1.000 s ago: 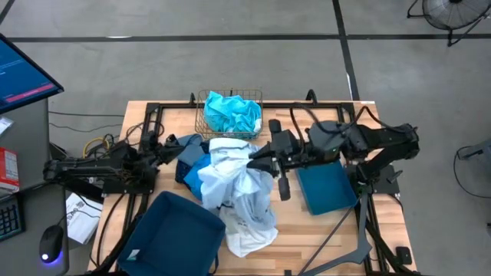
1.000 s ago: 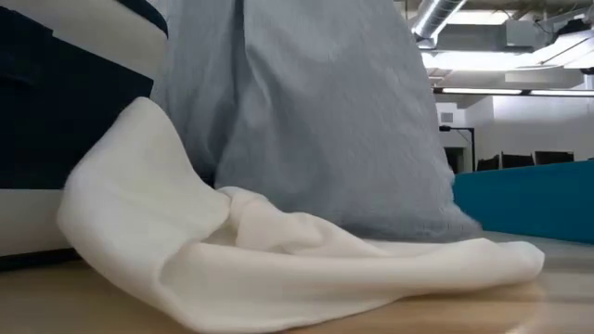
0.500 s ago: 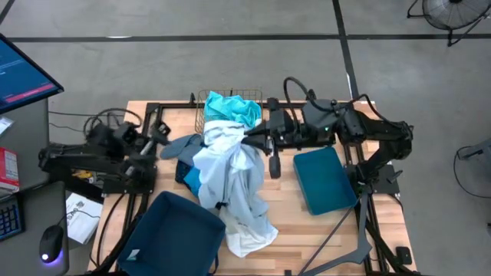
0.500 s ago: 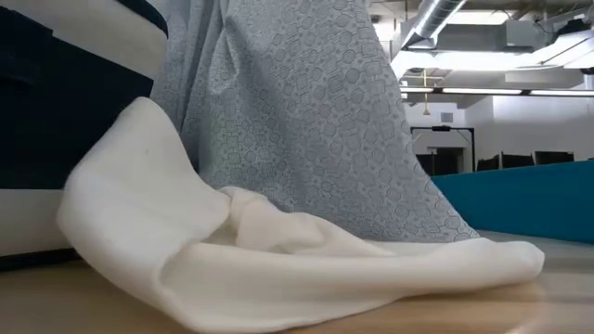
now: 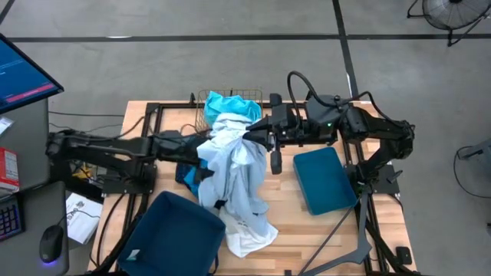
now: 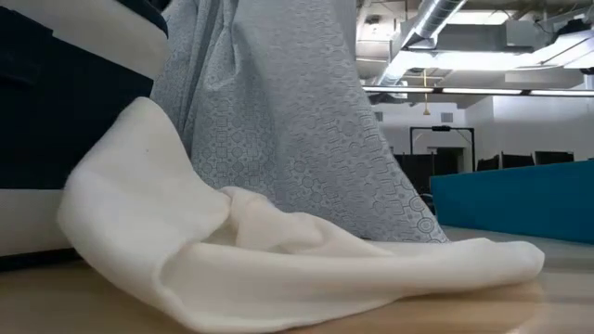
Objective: Pick & Place Cloths
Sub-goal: Put the white patterned shirt into the dark blue laundry organizer
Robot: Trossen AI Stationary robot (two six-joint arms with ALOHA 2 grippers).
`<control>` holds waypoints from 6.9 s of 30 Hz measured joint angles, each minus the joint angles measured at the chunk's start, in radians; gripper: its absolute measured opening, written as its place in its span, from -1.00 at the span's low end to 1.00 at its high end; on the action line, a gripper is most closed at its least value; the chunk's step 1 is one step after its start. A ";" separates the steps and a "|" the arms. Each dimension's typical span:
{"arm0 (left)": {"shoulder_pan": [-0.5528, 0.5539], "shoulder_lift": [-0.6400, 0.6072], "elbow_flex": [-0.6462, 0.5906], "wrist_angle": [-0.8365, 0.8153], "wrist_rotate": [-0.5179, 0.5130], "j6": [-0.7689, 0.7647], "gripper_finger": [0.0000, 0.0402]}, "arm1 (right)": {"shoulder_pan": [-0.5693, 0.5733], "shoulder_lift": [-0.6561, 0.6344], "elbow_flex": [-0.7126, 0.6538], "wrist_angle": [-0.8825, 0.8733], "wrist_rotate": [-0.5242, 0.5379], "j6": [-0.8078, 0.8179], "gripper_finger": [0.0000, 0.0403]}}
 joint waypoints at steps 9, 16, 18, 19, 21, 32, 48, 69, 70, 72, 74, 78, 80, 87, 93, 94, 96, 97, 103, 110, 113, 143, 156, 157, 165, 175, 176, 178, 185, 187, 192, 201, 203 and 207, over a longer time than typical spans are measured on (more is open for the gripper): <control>-0.021 0.129 0.000 0.236 0.144 -0.061 0.75 | -0.014 0.002 0.000 -0.011 0.002 -0.002 -0.99; -0.021 0.250 0.000 0.540 0.308 -0.096 0.75 | -0.029 0.002 0.000 -0.001 0.003 -0.003 -0.98; -0.021 0.299 0.004 0.606 0.350 -0.122 0.75 | -0.033 0.007 0.000 0.004 0.003 -0.002 -0.98; -0.021 0.322 0.013 0.624 0.364 -0.129 0.75 | -0.034 0.012 0.000 0.011 0.003 -0.003 -0.98; -0.021 0.363 0.036 0.633 0.382 -0.132 0.75 | -0.037 0.017 -0.001 0.006 0.003 -0.008 -0.98; -0.029 0.486 0.200 0.631 0.494 -0.141 0.67 | -0.036 0.076 0.000 0.107 -0.031 -0.028 -0.98; -0.035 0.383 0.252 0.622 0.506 -0.261 -0.97 | -0.033 0.071 0.075 0.172 -0.050 -0.029 -0.97; -0.200 -0.376 0.254 0.024 0.474 -0.593 -1.00 | 0.079 0.197 0.215 0.215 -0.050 -0.016 -0.93; -0.222 -0.390 0.254 -0.023 0.474 -0.609 -1.00 | 0.082 0.217 0.215 0.213 -0.053 -0.017 -0.93; -0.263 -0.412 0.254 -0.126 0.471 -0.628 -1.00 | 0.086 0.266 0.215 0.209 -0.082 -0.017 -0.93; -0.301 -0.429 0.254 -0.257 0.454 -0.635 -1.00 | 0.078 0.309 0.214 0.199 -0.132 -0.017 -0.92; -0.366 -0.428 0.254 -0.522 0.400 -0.647 -1.00 | 0.039 0.380 0.214 0.186 -0.275 0.005 -0.92; -0.388 -0.409 0.254 -0.646 0.369 -0.628 -1.00 | 0.008 0.413 0.215 0.196 -0.352 0.038 -0.92; -0.464 -0.287 0.253 -0.891 0.234 -0.581 -1.00 | -0.051 0.501 0.215 0.168 -0.515 0.163 -0.91; -0.605 -0.203 0.253 -0.902 0.125 -0.603 -1.00 | -0.002 0.564 0.214 0.146 -0.518 0.166 -0.93; -0.632 -0.191 0.253 -0.906 0.095 -0.622 -1.00 | 0.007 0.568 0.214 0.139 -0.515 0.164 -0.93; -0.687 -0.160 0.253 -0.930 0.024 -0.670 -1.00 | 0.025 0.568 0.214 0.086 -0.481 0.141 -0.93; -0.713 -0.142 0.253 -0.942 -0.008 -0.693 -1.00 | 0.034 0.568 0.214 0.059 -0.459 0.121 -0.93; -0.821 0.002 0.253 -0.940 -0.114 -0.821 -1.00 | 0.090 0.568 0.214 -0.036 -0.308 -0.074 -0.88; -0.921 0.146 0.253 -0.935 -0.116 -0.954 -0.99 | 0.140 0.568 0.214 -0.038 -0.262 -0.136 -0.77; -0.944 0.177 0.253 -0.930 -0.135 -1.032 -0.99 | 0.164 0.568 0.214 -0.078 -0.256 -0.136 -0.66; -1.048 0.482 0.252 -0.851 -0.166 -1.246 -0.82 | 0.208 0.302 0.217 -0.209 -0.255 0.114 -0.05; -1.007 0.180 0.252 -0.699 -0.217 -1.093 0.09 | 0.229 0.268 0.217 -0.236 -0.204 0.140 0.21; -1.003 0.150 0.254 -0.696 -0.207 -1.100 0.13 | 0.232 0.268 0.217 -0.237 -0.204 0.140 0.21; -1.030 0.052 0.302 -0.852 0.014 -1.069 0.06 | 0.247 0.268 0.217 -0.256 -0.207 0.155 0.21; -1.032 0.190 0.303 -1.039 0.051 -0.731 -0.06 | 0.249 0.274 0.216 -0.271 -0.207 0.167 0.21; -1.036 0.210 0.303 -1.048 0.051 -0.708 -0.06 | 0.249 0.274 0.216 -0.271 -0.207 0.167 0.21; -1.047 0.248 0.303 -1.070 0.051 -0.672 -0.06 | 0.249 0.273 0.216 -0.271 -0.207 0.167 0.21; -1.080 0.365 0.299 -1.076 -0.038 -0.515 -0.06 | 0.249 0.274 0.216 -0.282 -0.207 0.167 0.21; -1.080 0.383 0.287 -1.075 -0.058 -0.484 -0.06 | 0.249 0.274 0.216 -0.282 -0.207 0.167 0.21; -1.075 0.402 0.222 -1.072 -0.061 -0.520 -0.06 | 0.247 0.273 0.216 -0.282 -0.207 0.167 0.21; -1.061 0.402 0.185 -1.129 0.057 -0.664 -0.86 | 0.250 0.274 0.216 -0.282 -0.207 0.195 0.21; -1.042 0.403 0.211 -1.138 0.080 -0.680 -0.94 | 0.250 0.273 0.216 -0.282 -0.207 0.204 0.21; -0.992 0.402 0.312 -1.134 0.038 -0.673 -0.99 | 0.254 0.274 0.216 -0.282 -0.207 0.203 0.21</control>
